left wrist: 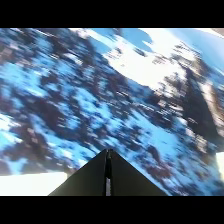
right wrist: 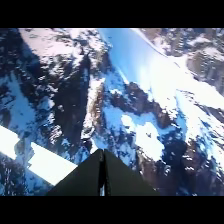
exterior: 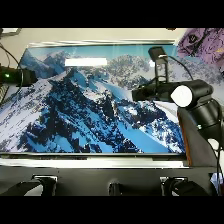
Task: Fold the clothes and pants, and hang the long-sleeved shirts on hangers.
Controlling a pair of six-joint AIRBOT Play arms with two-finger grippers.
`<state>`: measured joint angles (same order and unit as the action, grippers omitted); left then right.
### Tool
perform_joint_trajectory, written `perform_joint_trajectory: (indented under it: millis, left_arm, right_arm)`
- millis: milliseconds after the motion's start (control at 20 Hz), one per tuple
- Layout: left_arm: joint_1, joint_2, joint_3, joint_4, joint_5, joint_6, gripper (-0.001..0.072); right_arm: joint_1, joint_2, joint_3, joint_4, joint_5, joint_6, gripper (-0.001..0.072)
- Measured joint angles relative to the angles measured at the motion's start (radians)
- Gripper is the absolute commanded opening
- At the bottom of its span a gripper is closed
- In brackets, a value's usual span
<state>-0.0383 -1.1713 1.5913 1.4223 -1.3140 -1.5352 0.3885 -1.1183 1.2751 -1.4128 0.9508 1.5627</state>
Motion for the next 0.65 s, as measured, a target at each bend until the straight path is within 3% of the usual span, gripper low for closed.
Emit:
perform_joint_trajectory:
  millis: [650]
  left_arm:
    - [0.0,0.035,-0.027,0.115,0.032,0.003,0.0019]
  right_arm:
    - [0.045,0.0,0.0,-0.004,-0.011,-0.007,0.0036]
